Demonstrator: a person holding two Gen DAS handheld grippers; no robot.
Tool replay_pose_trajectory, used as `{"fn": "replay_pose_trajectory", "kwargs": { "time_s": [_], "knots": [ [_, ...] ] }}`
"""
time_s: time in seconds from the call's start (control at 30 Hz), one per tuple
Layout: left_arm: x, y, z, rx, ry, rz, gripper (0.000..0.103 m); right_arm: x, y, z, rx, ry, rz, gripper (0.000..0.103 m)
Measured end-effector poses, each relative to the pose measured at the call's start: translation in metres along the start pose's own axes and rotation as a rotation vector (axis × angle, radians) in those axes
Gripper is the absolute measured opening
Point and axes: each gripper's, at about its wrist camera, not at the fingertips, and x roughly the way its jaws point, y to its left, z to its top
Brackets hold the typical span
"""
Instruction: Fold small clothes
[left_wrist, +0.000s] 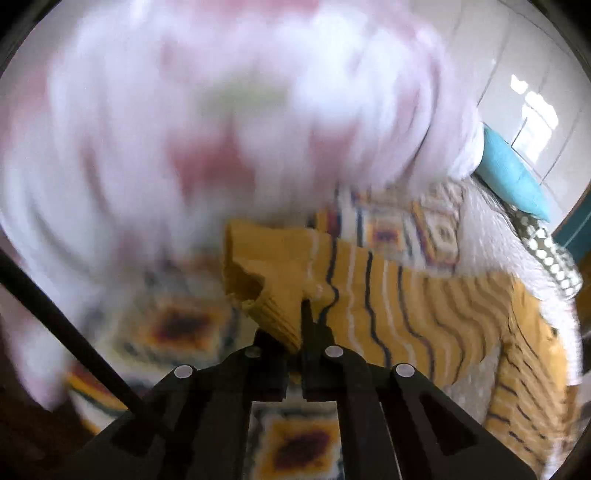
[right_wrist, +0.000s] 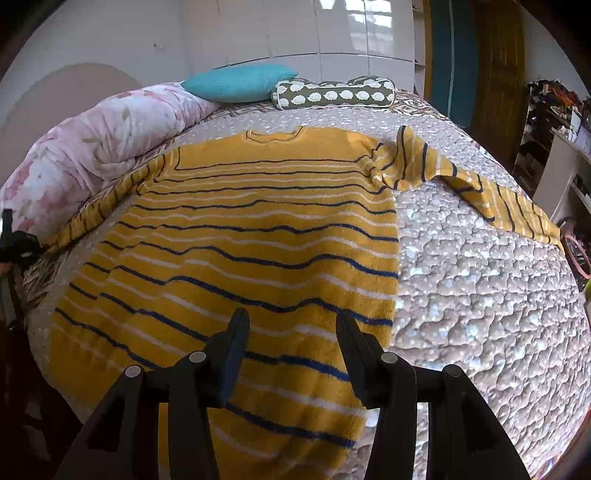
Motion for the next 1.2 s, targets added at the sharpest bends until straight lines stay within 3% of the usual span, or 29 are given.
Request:
{"fn": "replay_pose_trajectory", "kwargs": {
  "time_s": [0.13, 0.23, 0.3, 0.4, 0.57, 0.77, 0.8, 0.87, 0.9, 0.93, 1.07, 1.2],
  "knots": [
    [-0.042, -0.041, 0.052, 0.117, -0.147, 0.060, 0.004, 0.004, -0.008, -0.002, 0.018, 0.001, 0.021, 0.053],
    [-0.063, -0.076, 0.080, 0.148, -0.206, 0.050, 0.004, 0.003, -0.014, -0.009, 0.049, -0.001, 0.039, 0.053],
    [-0.076, -0.104, 0.093, 0.159, -0.218, -0.008, 0.004, -0.001, -0.022, -0.012, 0.073, -0.013, 0.049, 0.053],
    [-0.088, -0.159, 0.089, 0.184, -0.176, -0.158, 0.004, -0.010, -0.035, -0.014, 0.108, -0.040, 0.057, 0.053],
    [-0.091, -0.277, 0.029, 0.278, -0.043, -0.405, 0.004, -0.019, -0.062, -0.019, 0.174, -0.072, 0.064, 0.053],
    [-0.079, -0.414, -0.075, 0.461, 0.123, -0.600, 0.004, -0.023, -0.099, -0.034, 0.263, -0.065, 0.046, 0.053],
    [-0.077, -0.434, -0.095, 0.518, 0.148, -0.617, 0.010, -0.025, -0.105, -0.037, 0.274, -0.066, 0.039, 0.053],
    [-0.074, -0.460, -0.127, 0.590, 0.181, -0.627, 0.036, -0.030, -0.116, -0.041, 0.299, -0.070, 0.022, 0.053],
    [-0.074, -0.465, -0.138, 0.598, 0.193, -0.644, 0.053, -0.032, -0.122, -0.042, 0.310, -0.071, 0.015, 0.053],
    [-0.075, -0.463, -0.146, 0.590, 0.202, -0.670, 0.061, -0.034, -0.126, -0.044, 0.319, -0.073, 0.009, 0.053],
    [-0.081, -0.421, -0.158, 0.570, 0.237, -0.703, 0.065, -0.036, -0.140, -0.042, 0.341, -0.081, -0.002, 0.053],
    [-0.091, -0.356, -0.163, 0.559, 0.204, -0.593, 0.071, -0.032, -0.131, -0.025, 0.315, -0.089, 0.031, 0.053]
  ]
}}
